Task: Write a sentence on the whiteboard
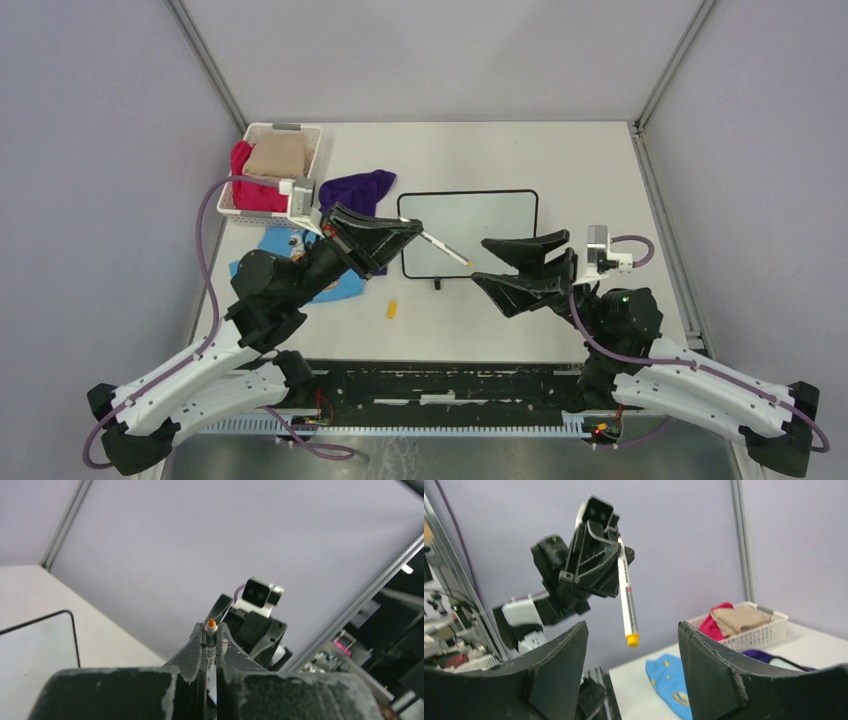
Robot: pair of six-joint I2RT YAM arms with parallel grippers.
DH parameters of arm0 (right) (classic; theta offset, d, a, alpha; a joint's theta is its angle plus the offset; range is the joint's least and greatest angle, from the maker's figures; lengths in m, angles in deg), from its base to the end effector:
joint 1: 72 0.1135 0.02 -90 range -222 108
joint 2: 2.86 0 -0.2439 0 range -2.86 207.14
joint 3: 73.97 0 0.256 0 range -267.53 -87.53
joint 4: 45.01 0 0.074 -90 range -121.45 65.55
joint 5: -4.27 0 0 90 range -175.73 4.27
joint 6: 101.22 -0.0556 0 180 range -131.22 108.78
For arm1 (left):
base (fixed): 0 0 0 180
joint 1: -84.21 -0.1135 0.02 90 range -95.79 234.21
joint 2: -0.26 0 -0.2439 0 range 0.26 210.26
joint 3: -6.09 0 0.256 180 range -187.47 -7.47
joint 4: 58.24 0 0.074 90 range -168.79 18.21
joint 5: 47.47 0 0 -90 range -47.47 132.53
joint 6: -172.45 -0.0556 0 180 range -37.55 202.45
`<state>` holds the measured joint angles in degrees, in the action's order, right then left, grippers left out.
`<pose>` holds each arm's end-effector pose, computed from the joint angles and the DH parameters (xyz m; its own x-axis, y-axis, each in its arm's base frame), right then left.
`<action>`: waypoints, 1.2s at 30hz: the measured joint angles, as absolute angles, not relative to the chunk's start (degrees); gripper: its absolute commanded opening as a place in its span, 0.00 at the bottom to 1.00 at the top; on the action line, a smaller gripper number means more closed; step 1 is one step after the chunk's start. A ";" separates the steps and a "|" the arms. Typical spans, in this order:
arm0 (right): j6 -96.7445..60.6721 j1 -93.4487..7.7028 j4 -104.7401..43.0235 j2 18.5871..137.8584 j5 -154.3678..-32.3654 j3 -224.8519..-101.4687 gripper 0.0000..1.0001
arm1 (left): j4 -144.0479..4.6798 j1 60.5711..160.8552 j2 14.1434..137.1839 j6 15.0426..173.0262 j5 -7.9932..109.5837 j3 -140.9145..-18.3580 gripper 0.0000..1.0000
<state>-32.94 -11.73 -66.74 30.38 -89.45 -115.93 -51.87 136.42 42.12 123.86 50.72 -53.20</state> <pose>0.0865 0.1587 0.3516 -0.0975 0.5740 -0.8130 -0.9238 0.2518 0.2885 0.1167 -0.1634 0.4050 -0.3848 -0.5722 -0.7242 0.8101 0.1667 -0.5621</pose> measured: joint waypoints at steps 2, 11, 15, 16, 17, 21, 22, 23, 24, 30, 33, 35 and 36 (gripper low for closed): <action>-34.51 -11.73 -71.00 30.88 -88.40 -115.78 0.74 | -48.43 136.42 41.95 126.11 48.42 -53.01 0.02; -41.40 -11.73 -84.45 41.89 -88.05 -118.38 0.73 | -34.95 136.42 46.04 136.91 41.56 -51.85 0.02; -42.97 -11.73 -86.81 45.87 -88.01 -121.59 0.71 | -32.43 136.42 47.94 140.08 40.64 -51.50 0.02; -43.19 -11.73 -87.40 46.62 -88.01 -122.44 0.71 | -32.08 136.42 48.18 140.58 40.51 -51.50 0.02; -43.38 -11.73 -87.99 47.27 -87.99 -123.34 0.69 | -31.60 136.42 48.38 141.26 40.08 -51.48 0.02; -44.00 -11.73 -89.47 49.52 -87.05 -126.49 0.63 | -30.64 136.42 48.33 142.20 39.38 -51.43 0.02; -44.19 -11.73 -89.71 49.98 -86.87 -127.08 0.61 | -30.45 136.42 48.31 142.24 39.16 -51.43 0.02; -44.37 -11.73 -89.84 50.37 -86.65 -127.56 0.60 | -30.34 136.42 48.31 142.29 39.00 -51.43 0.02; -44.43 -11.73 -89.93 50.75 -86.13 -127.95 0.60 | -30.07 136.42 48.31 142.29 38.55 -51.41 0.02; -44.50 -11.73 -89.08 52.93 -85.19 -131.03 0.51 | -29.00 136.59 48.11 142.57 37.80 -51.21 0.02; -44.54 -11.73 -88.49 53.65 -85.23 -132.45 0.44 | -28.52 136.90 48.11 142.73 37.67 -51.21 0.02; -44.61 -11.73 -88.01 53.87 -85.23 -132.87 0.42 | -28.28 137.01 48.11 142.92 37.61 -51.21 0.02; -44.65 -11.73 -87.66 53.96 -85.23 -132.98 0.41 | -28.24 137.07 48.11 142.94 37.61 -51.21 0.02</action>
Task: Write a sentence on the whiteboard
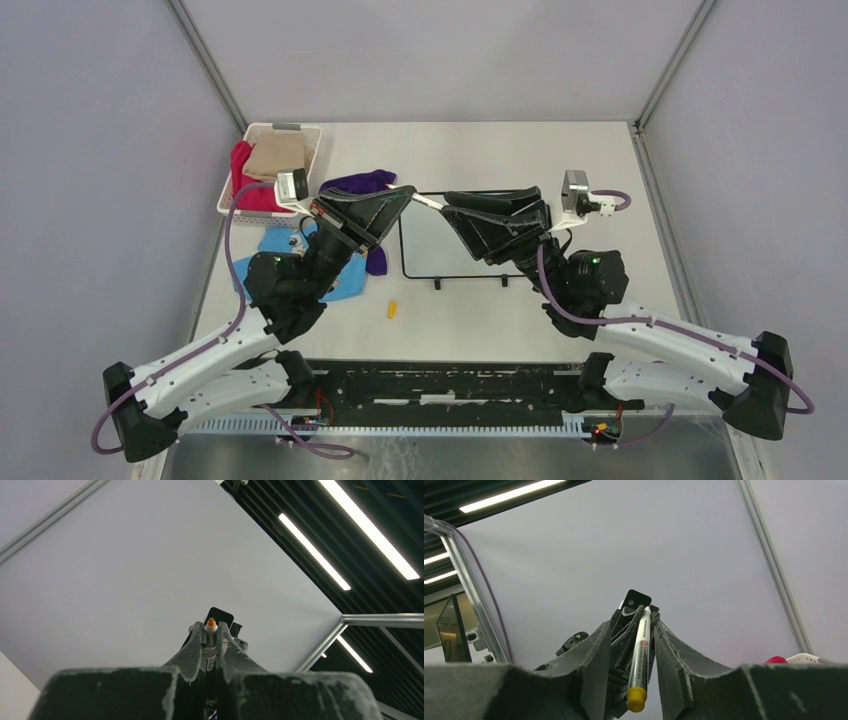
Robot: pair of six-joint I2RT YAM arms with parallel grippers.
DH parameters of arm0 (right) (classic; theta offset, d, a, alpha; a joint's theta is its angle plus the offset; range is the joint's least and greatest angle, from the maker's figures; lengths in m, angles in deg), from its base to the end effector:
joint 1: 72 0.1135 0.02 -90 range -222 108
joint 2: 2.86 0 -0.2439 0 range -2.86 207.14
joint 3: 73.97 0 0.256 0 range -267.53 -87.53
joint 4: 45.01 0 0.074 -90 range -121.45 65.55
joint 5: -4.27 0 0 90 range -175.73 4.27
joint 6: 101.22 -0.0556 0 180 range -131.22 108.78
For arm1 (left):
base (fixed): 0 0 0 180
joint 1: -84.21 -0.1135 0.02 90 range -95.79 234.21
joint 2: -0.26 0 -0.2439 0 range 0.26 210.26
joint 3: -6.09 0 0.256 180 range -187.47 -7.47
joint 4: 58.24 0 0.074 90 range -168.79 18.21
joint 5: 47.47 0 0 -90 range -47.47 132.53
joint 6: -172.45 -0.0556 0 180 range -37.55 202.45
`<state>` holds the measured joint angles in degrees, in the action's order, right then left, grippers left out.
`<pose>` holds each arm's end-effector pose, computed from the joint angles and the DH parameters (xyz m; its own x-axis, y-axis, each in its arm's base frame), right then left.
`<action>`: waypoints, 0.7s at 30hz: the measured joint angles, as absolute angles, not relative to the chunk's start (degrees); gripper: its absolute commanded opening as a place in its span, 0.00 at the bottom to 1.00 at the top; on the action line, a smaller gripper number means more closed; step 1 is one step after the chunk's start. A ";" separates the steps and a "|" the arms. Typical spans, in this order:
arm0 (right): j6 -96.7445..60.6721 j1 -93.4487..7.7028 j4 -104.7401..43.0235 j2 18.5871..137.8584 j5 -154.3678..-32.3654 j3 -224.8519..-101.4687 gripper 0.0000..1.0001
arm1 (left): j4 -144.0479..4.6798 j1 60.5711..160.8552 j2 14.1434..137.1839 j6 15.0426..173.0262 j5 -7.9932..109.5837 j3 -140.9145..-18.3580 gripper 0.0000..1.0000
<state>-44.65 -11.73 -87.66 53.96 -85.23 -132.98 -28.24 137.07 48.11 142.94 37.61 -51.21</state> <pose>0.1166 0.2032 0.4188 -0.1849 0.7872 -0.5884 -0.9148 0.0810 0.3958 0.1298 -0.1635 0.4186 -0.4674 -0.8189 -0.3329 0.7054 -0.1185 -0.6988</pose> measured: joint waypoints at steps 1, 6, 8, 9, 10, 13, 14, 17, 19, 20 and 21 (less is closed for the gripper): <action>-44.65 -11.73 -87.27 54.02 -85.23 -133.15 0.41 | -28.19 137.07 48.11 142.99 37.58 -51.21 0.02; -44.67 -11.73 -84.88 54.31 -85.23 -133.70 0.35 | -27.93 137.12 48.07 143.01 37.43 -51.19 0.02; -44.70 -11.73 -84.10 54.33 -85.23 -133.70 0.28 | -27.95 137.12 47.98 143.01 37.43 -51.19 0.02; -44.74 -11.73 -83.83 54.33 -85.23 -133.70 0.23 | -27.93 137.12 47.92 143.01 37.39 -51.19 0.02; -44.83 -11.73 -83.59 54.33 -85.26 -133.70 0.20 | -27.95 137.12 47.83 143.01 37.19 -51.19 0.02; -44.83 -11.73 -83.53 54.33 -85.02 -133.70 0.07 | -27.93 137.12 47.79 142.97 37.04 -51.13 0.05; -44.85 -11.73 -83.53 54.33 -85.12 -133.70 0.03 | -27.98 137.12 47.74 142.94 37.06 -51.13 0.08; -44.50 -11.73 -83.37 54.31 -85.02 -133.70 0.00 | -28.00 137.10 47.83 142.86 37.78 -51.13 0.27; -44.13 -11.73 -83.07 53.96 -85.04 -133.70 0.00 | -28.02 137.05 47.83 142.66 38.59 -51.17 0.37; -43.84 -11.73 -82.78 53.67 -85.19 -133.70 0.00 | -28.37 137.12 47.76 142.59 39.31 -51.26 0.40; -43.45 -11.73 -82.46 53.28 -85.41 -133.70 0.00 | -28.83 137.14 47.68 142.46 40.12 -51.37 0.42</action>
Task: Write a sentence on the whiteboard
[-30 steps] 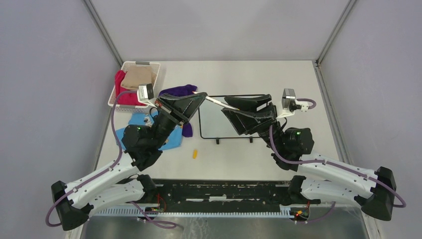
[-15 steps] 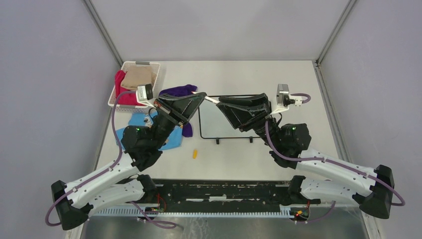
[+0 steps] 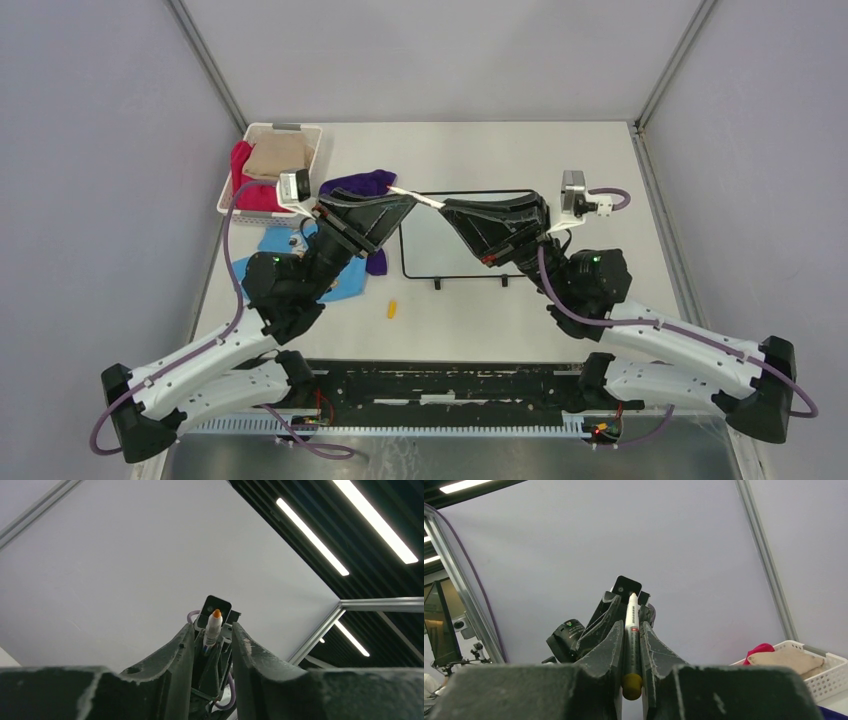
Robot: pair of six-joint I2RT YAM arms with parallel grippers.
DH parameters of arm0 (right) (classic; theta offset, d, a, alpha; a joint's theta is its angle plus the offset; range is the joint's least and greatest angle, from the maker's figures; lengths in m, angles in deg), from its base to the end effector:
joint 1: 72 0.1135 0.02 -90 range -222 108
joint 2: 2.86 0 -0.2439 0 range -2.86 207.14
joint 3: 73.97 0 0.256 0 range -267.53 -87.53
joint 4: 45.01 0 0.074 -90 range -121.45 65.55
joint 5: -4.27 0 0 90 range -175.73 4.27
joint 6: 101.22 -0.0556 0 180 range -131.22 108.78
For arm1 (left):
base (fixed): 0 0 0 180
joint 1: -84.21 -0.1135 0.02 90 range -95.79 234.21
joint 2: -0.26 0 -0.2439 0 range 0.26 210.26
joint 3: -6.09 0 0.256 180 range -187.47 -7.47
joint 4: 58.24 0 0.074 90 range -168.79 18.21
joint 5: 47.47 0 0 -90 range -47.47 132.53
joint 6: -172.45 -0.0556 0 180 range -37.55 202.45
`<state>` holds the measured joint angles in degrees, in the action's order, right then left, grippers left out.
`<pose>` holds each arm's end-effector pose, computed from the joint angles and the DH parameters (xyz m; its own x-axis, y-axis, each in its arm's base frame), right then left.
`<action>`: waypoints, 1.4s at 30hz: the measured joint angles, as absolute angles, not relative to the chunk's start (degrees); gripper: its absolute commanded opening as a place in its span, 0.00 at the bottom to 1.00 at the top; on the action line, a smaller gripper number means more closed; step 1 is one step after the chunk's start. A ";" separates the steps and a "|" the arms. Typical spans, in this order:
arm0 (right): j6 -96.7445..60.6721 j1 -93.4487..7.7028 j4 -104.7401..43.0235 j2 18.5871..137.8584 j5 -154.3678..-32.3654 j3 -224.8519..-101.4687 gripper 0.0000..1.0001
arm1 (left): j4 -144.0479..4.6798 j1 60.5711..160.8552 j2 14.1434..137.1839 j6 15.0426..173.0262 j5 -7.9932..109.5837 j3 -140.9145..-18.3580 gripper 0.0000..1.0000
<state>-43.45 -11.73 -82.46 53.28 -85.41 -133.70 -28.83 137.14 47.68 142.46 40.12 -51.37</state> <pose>0.1180 0.2060 0.4172 -0.1866 0.7487 -0.6361 -0.9064 0.1185 0.4054 0.1267 -0.1638 0.4200 -0.4821 -0.7975 -0.3628 0.7204 -0.1251 -0.6821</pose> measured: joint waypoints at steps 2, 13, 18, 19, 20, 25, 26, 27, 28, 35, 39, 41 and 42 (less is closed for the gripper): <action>-42.40 -11.73 -81.17 51.99 -86.09 -133.70 0.00 | -29.90 137.27 47.41 142.14 41.19 -51.56 0.46; -36.81 -11.73 -70.28 47.29 -92.82 -136.32 0.00 | -32.70 137.34 47.17 139.12 50.33 -55.96 0.57; -35.43 -11.73 -67.27 46.09 -94.76 -136.56 0.00 | -32.96 137.32 48.27 138.51 54.33 -57.12 0.51; -35.28 -11.73 -66.76 45.83 -94.96 -136.58 0.00 | -33.18 137.32 48.33 138.42 54.76 -57.12 0.51; -35.06 -11.73 -66.24 45.61 -95.00 -136.58 0.00 | -33.57 137.32 48.35 138.27 55.05 -57.12 0.51; -34.01 -11.73 -64.67 44.98 -95.16 -136.58 0.00 | -36.19 137.34 48.03 137.52 56.16 -57.12 0.51; -33.83 -11.73 -64.40 44.87 -95.14 -136.58 0.00 | -36.78 137.32 47.85 137.41 56.23 -57.12 0.50; -33.70 -11.73 -64.25 44.76 -95.14 -136.58 0.00 | -37.40 137.32 47.63 137.26 56.23 -57.12 0.49; -33.61 -11.73 -64.12 44.65 -95.14 -136.58 0.00 | -37.81 137.34 47.44 137.09 56.23 -57.12 0.48; -33.37 -11.73 -63.92 43.95 -95.11 -136.58 0.00 | -40.02 137.32 46.32 136.32 56.18 -57.07 0.35; -33.37 -11.71 -63.94 43.73 -95.20 -136.58 0.00 | -40.48 137.32 46.28 135.69 56.05 -56.96 0.21; -33.37 -11.71 -63.97 43.69 -95.33 -136.58 0.00 | -40.72 137.32 46.28 135.47 55.90 -56.90 0.12; -33.31 -11.69 -63.94 43.66 -95.33 -136.58 0.00 | -40.87 137.32 46.28 135.27 55.81 -56.90 0.06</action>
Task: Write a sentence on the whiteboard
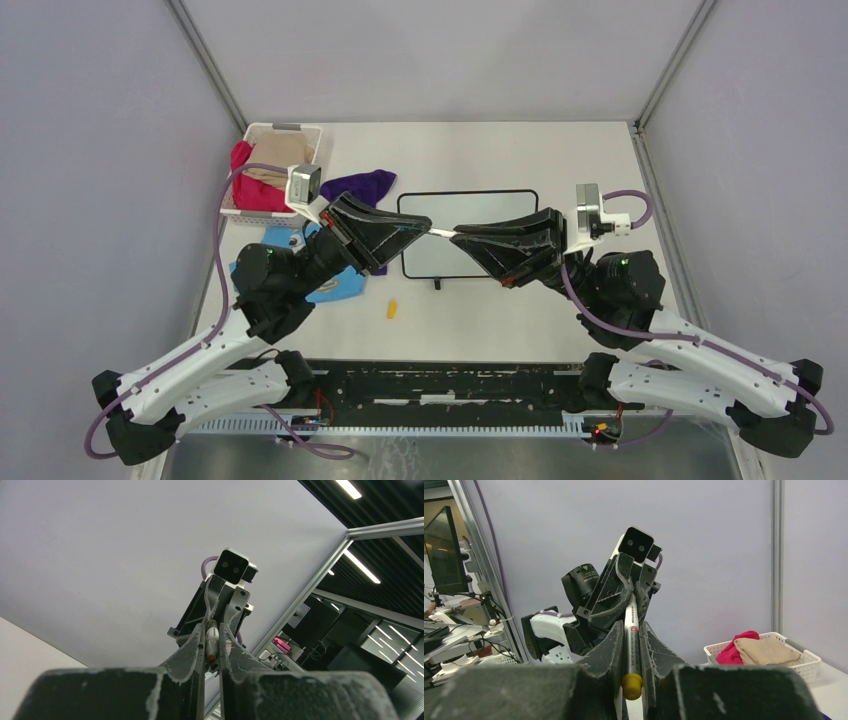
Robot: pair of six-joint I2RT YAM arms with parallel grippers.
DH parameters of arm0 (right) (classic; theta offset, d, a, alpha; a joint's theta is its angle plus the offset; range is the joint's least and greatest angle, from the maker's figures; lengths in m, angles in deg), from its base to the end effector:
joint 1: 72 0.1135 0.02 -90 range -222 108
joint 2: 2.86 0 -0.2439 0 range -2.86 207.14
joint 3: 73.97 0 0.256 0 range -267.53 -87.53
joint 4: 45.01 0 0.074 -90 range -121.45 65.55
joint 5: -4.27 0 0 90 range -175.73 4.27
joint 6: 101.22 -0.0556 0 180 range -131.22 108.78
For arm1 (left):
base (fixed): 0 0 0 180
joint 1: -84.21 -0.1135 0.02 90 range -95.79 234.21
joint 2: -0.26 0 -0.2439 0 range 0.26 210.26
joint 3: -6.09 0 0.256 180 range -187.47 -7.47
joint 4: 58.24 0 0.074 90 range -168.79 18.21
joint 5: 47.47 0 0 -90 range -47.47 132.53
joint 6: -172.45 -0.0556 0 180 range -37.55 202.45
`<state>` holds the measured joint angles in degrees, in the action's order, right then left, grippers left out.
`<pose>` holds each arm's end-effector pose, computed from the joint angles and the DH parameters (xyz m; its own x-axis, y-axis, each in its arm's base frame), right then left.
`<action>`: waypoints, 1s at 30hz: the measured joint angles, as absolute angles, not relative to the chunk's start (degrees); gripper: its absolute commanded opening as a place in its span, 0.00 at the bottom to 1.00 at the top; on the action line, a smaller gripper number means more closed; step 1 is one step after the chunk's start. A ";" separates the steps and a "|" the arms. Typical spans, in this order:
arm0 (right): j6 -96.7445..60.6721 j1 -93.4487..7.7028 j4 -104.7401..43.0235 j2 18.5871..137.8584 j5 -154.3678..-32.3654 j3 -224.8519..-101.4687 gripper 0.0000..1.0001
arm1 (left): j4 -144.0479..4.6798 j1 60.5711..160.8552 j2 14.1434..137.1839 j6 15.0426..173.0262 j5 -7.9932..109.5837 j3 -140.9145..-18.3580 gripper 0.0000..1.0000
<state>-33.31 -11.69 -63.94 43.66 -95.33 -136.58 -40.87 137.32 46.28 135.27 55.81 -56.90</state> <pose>0.0928 0.1815 0.4354 -0.0842 0.6010 -0.7948 -0.9632 0.1551 0.2193 0.1106 -0.1686 0.4360 -0.5063 -0.6173 -0.6022 0.8090 -0.0981 -0.5796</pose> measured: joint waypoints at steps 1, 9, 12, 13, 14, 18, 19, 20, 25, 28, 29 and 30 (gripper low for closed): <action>-33.24 -11.69 -63.92 43.64 -95.33 -136.56 0.00 | -40.87 137.32 46.26 135.27 55.72 -56.90 0.03; -34.95 -11.69 -64.73 44.10 -95.46 -136.56 0.50 | -40.87 137.34 45.88 135.27 54.94 -56.74 0.02; -36.59 -11.71 -66.13 44.69 -95.11 -136.56 0.57 | -40.94 137.34 45.67 135.27 54.22 -56.44 0.02; -37.05 -11.73 -66.63 44.93 -95.07 -136.56 0.57 | -41.00 137.34 45.56 135.27 53.89 -56.24 0.02; -37.37 -11.73 -67.03 45.15 -94.94 -136.56 0.57 | -41.18 137.34 45.45 135.27 53.47 -56.11 0.02; -39.25 -11.73 -68.27 46.22 -94.70 -136.58 0.53 | -41.77 137.34 45.18 135.29 51.88 -55.67 0.02; -39.71 -11.73 -68.53 46.48 -94.70 -136.58 0.51 | -41.77 137.34 45.18 135.29 51.53 -55.65 0.02; -40.19 -11.73 -68.84 46.79 -94.70 -136.58 0.48 | -41.79 137.34 45.18 135.29 51.35 -55.65 0.02; -41.94 -11.73 -69.91 48.23 -94.65 -136.61 0.41 | -41.77 137.34 45.21 135.32 50.74 -55.65 0.02; -42.49 -11.75 -70.04 48.58 -94.48 -136.72 0.42 | -41.85 137.34 45.18 135.32 50.57 -55.65 0.02; -42.53 -11.73 -70.00 48.58 -94.48 -136.78 0.42 | -41.96 137.34 45.14 135.32 50.57 -55.65 0.02; -42.58 -11.75 -69.98 48.58 -94.46 -136.87 0.42 | -42.12 137.34 45.08 135.32 50.57 -55.65 0.02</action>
<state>-42.58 -11.75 -69.98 48.58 -94.46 -136.87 -42.12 137.34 45.08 135.32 50.57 -55.65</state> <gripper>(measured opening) 0.418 0.072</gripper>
